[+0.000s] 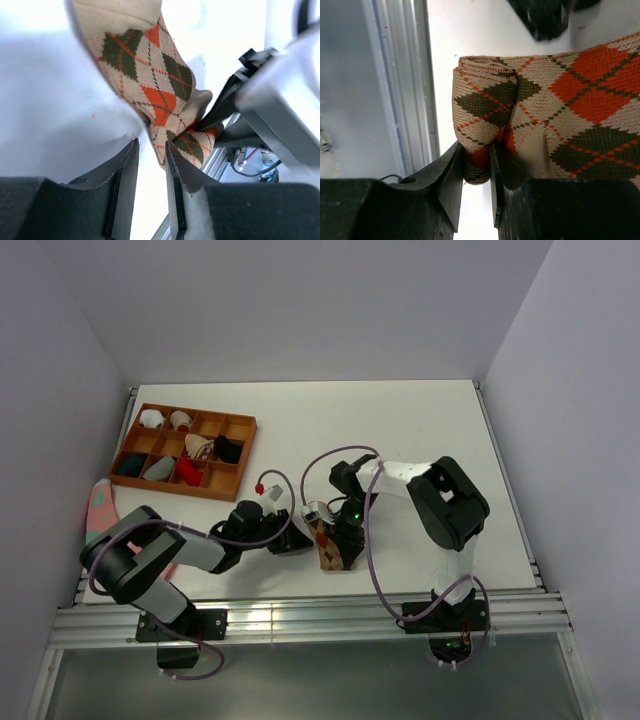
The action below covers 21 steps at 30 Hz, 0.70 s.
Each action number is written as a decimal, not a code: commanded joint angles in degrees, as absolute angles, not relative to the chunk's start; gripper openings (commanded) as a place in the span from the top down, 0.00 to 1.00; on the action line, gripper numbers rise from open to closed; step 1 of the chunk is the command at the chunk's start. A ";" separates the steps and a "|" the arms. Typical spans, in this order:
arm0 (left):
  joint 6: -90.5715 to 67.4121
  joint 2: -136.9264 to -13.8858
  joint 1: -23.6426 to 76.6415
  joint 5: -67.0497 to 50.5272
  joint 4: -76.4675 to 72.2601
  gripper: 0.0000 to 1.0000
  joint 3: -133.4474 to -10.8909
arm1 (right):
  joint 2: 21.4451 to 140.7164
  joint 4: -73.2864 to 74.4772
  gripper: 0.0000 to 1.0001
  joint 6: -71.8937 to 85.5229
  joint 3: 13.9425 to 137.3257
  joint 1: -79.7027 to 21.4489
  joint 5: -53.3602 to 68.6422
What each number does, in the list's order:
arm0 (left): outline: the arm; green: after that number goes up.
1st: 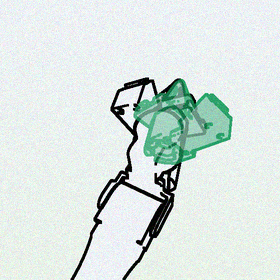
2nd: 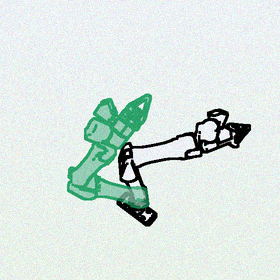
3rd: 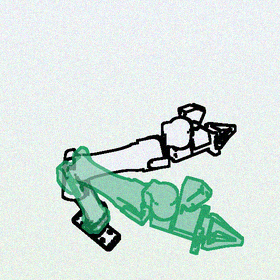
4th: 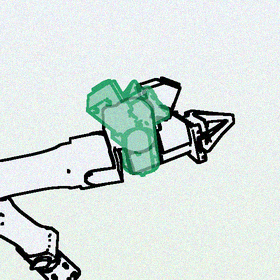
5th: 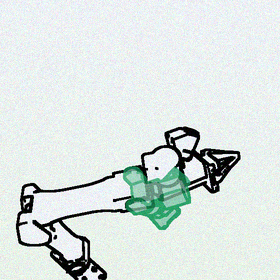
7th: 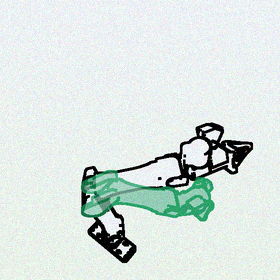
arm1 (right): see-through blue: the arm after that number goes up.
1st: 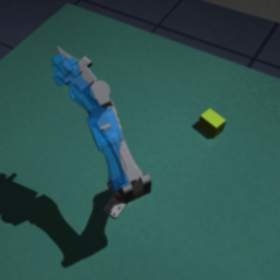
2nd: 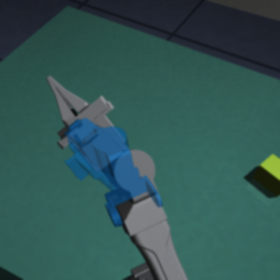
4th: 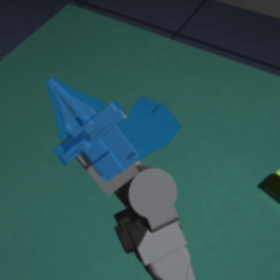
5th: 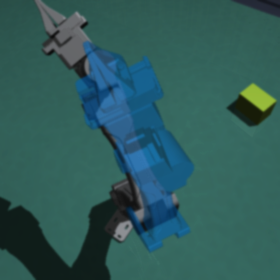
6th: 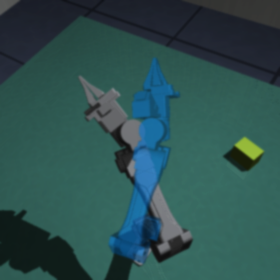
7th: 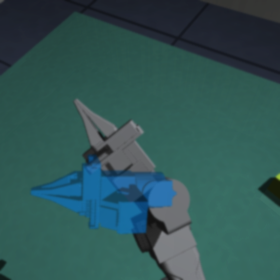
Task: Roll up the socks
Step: Roll the sock at the center of the board.
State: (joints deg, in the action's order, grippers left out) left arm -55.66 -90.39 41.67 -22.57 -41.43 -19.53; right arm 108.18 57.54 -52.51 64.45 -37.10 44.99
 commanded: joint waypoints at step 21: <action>-35.43 -81.73 59.41 -8.97 -51.68 0.57 -16.52 | 119.53 68.20 0.80 -51.77 74.71 -36.30 46.93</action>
